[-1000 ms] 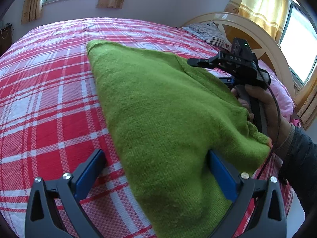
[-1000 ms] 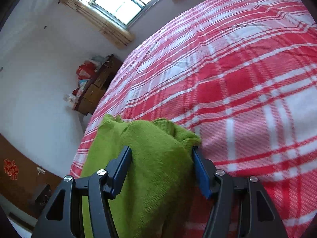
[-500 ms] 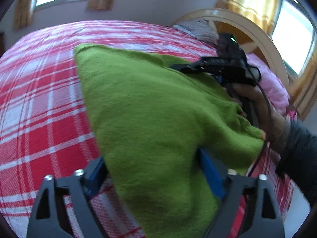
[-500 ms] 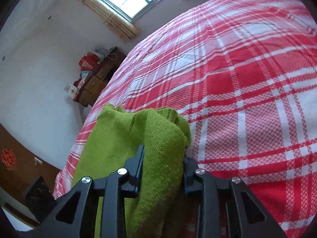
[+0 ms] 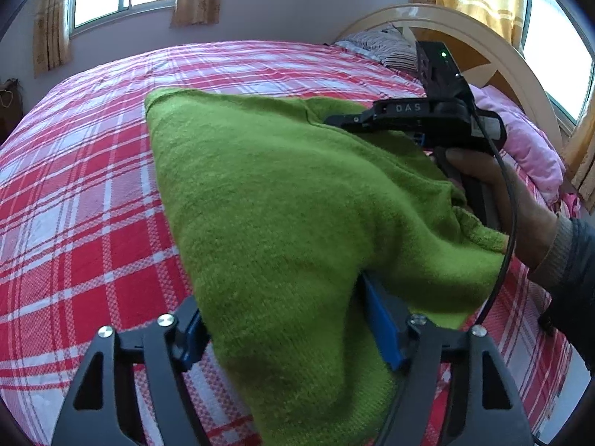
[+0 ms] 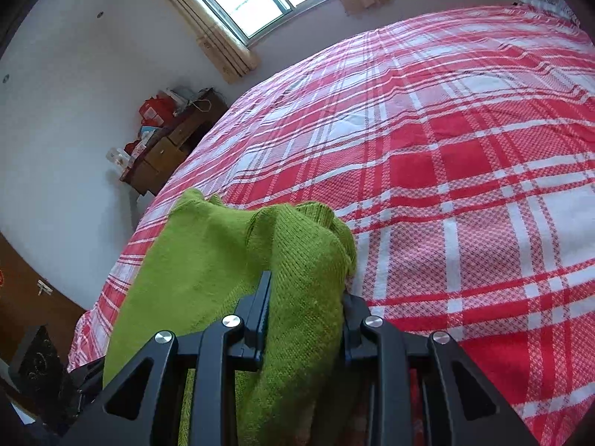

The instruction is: Fold small clothes

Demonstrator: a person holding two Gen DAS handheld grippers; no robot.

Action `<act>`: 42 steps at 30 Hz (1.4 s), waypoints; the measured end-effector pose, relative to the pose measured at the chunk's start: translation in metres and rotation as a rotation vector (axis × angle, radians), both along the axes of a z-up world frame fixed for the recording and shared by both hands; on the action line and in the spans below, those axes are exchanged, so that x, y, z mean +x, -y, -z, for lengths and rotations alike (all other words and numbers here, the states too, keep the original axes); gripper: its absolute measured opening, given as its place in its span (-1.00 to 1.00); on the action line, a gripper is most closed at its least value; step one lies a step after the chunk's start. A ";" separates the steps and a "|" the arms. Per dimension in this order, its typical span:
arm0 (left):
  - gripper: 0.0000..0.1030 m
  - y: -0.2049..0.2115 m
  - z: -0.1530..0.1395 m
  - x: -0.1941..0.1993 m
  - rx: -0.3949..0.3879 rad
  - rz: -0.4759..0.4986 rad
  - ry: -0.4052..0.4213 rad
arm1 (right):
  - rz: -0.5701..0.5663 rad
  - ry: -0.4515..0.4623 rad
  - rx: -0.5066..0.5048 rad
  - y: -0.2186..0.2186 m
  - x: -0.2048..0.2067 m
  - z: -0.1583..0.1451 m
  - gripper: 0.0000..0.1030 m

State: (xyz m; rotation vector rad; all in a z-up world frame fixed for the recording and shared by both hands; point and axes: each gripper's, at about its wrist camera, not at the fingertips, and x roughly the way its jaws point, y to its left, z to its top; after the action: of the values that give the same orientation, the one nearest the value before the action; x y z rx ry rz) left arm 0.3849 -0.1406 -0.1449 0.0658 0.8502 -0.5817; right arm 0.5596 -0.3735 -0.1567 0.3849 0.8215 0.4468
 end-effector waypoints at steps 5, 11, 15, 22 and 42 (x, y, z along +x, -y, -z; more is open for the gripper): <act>0.00 -0.006 -0.007 -0.003 -0.008 0.000 -0.014 | 0.029 0.012 -0.020 -0.007 -0.013 -0.008 -0.44; -0.25 -0.008 -0.020 -0.017 0.029 0.015 0.004 | 0.030 0.042 0.026 -0.017 -0.035 -0.023 -0.45; -0.27 -0.018 -0.022 -0.024 0.011 0.013 0.001 | 0.005 0.058 0.012 -0.033 -0.050 -0.037 -0.46; -0.30 -0.043 -0.031 -0.049 -0.024 -0.010 0.008 | -0.026 0.073 0.032 -0.056 -0.075 -0.047 -0.46; -0.33 -0.154 -0.040 -0.119 -0.038 -0.229 0.047 | -0.235 0.106 0.142 -0.205 -0.105 -0.053 -0.72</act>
State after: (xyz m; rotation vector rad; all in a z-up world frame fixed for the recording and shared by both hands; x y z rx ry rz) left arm 0.2660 0.0138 -0.1048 -0.0518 0.7880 -0.3793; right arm 0.4546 -0.1685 -0.1040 0.3934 0.7363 0.7416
